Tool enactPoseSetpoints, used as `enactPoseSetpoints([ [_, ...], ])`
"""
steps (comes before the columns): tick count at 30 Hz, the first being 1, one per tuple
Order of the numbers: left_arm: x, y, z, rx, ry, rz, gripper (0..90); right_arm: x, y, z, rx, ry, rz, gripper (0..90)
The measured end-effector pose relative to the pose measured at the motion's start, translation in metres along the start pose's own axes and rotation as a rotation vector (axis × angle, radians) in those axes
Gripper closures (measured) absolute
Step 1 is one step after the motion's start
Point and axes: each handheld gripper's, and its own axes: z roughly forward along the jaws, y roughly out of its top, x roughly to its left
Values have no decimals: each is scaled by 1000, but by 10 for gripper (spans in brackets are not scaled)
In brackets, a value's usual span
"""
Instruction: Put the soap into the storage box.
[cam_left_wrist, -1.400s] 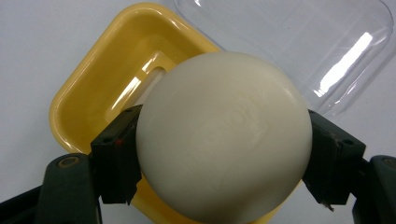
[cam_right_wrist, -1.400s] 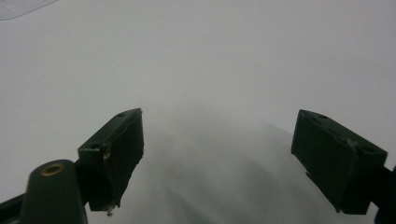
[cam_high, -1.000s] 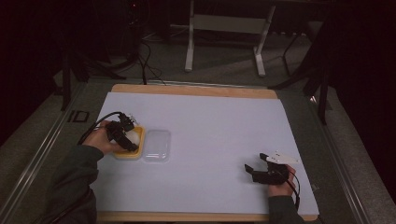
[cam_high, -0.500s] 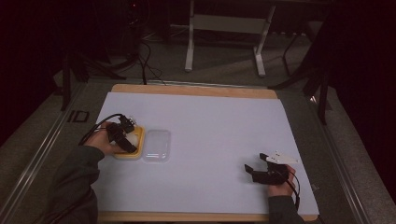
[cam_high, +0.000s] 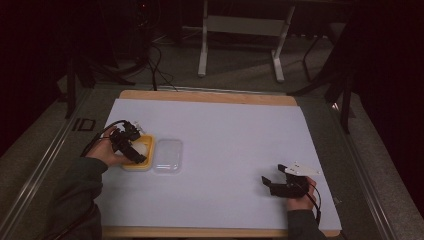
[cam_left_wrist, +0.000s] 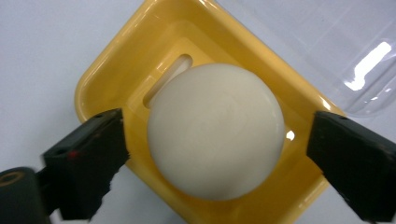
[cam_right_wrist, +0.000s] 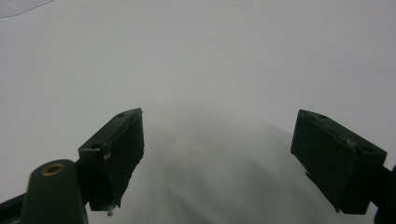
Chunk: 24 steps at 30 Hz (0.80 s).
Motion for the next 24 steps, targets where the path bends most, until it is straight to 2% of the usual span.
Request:
enactPoseSetpoints([
  [4,1,-4,-6,-31,-9,-2,149,0,0,0,0,0,0,172],
  [11,-2,-8,-18,-73,8,1,169,0,0,0,0,-1,0,172],
  [16,-5,-9,-27,-122,-22,-5,277,0,0,0,0,-1,0,172],
  [21,-14,-9,-32,-152,-34,23,363,0,0,0,4,-1,0,172],
  [24,-24,-10,-35,-184,-45,45,376,-1,0,1,10,-2,1,172],
])
